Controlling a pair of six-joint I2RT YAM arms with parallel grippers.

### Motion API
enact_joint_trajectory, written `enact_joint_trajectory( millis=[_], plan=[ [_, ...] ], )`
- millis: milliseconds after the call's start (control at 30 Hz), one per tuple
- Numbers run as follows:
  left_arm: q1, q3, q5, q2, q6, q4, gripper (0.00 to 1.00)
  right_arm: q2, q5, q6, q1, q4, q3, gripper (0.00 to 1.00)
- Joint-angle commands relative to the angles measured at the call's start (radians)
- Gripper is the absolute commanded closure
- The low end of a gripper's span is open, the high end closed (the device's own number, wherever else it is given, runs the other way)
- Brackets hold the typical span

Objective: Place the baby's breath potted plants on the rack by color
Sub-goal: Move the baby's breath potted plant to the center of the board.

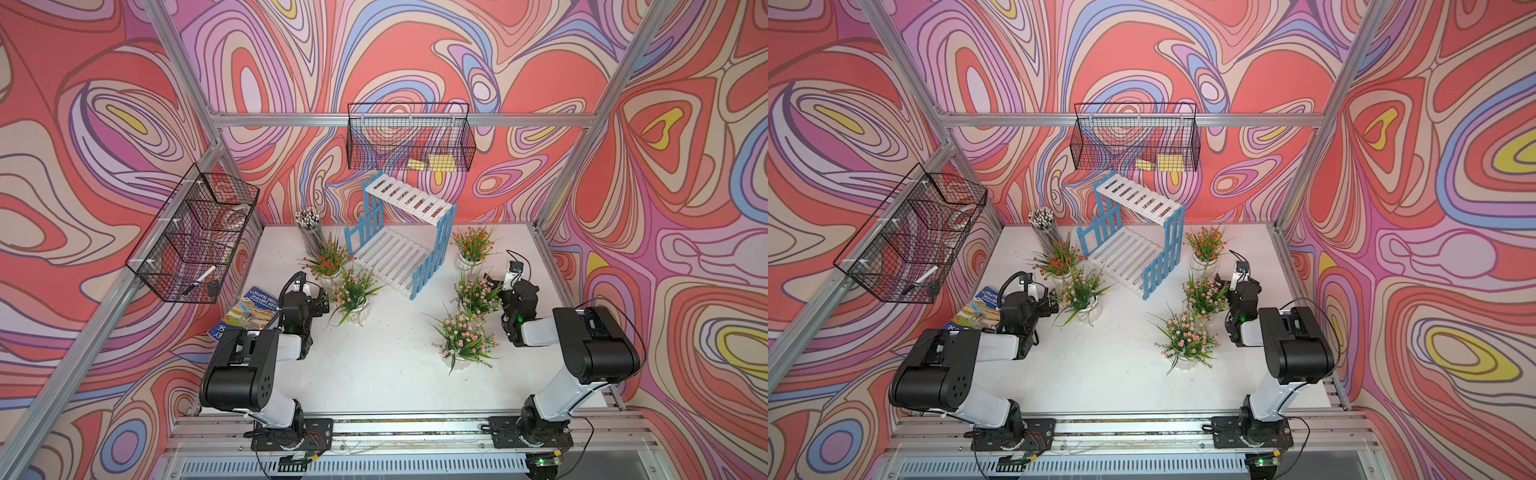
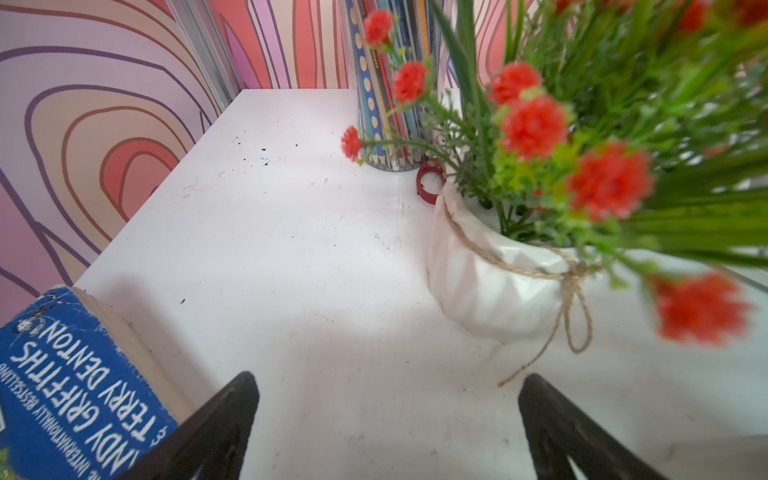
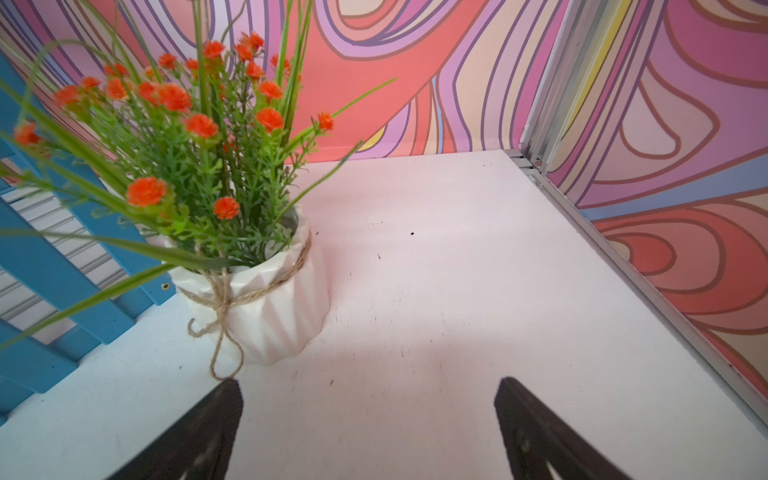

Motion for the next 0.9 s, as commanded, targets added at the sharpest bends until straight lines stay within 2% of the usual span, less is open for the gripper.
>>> enact_joint_trajectory(
  millis=[0,67,133,267,400,500,567,667,767,867],
  plan=[
    [0.007,0.014,0.011,0.000,0.001,0.008,0.00,0.000,0.026,-0.010,0.014,0.022,-0.014,0.02],
    [0.005,0.009,0.008,-0.004,0.004,0.013,0.00,-0.086,0.137,-0.017,0.049,-0.041,-0.022,0.02],
    [0.003,0.024,-0.029,-0.023,-0.011,-0.029,0.00,-0.206,0.209,0.007,0.061,-0.195,0.001,0.02],
    [0.000,0.124,-0.065,-0.133,-0.015,-0.295,0.01,-0.444,0.364,0.115,0.067,-0.547,0.067,0.02],
    [-0.002,0.202,-0.078,-0.262,-0.075,-0.444,0.01,-0.586,0.337,0.208,0.080,-0.839,0.179,0.02],
    [-0.005,0.258,-0.053,-0.334,-0.117,-0.561,0.03,-0.616,0.315,0.218,0.155,-1.004,0.293,0.02],
    [-0.009,0.280,-0.037,-0.366,-0.129,-0.605,0.03,-0.626,0.370,0.205,0.241,-1.076,0.353,0.02],
    [-0.017,0.324,0.024,-0.370,-0.125,-0.658,0.04,-0.625,0.348,0.243,0.331,-1.150,0.428,0.02],
    [-0.033,0.369,0.081,-0.334,-0.109,-0.678,0.05,-0.603,0.349,0.301,0.446,-1.149,0.449,0.02],
    [-0.040,0.413,0.144,-0.295,-0.111,-0.702,0.05,-0.563,0.396,0.315,0.622,-1.065,0.435,0.02]
  ],
)
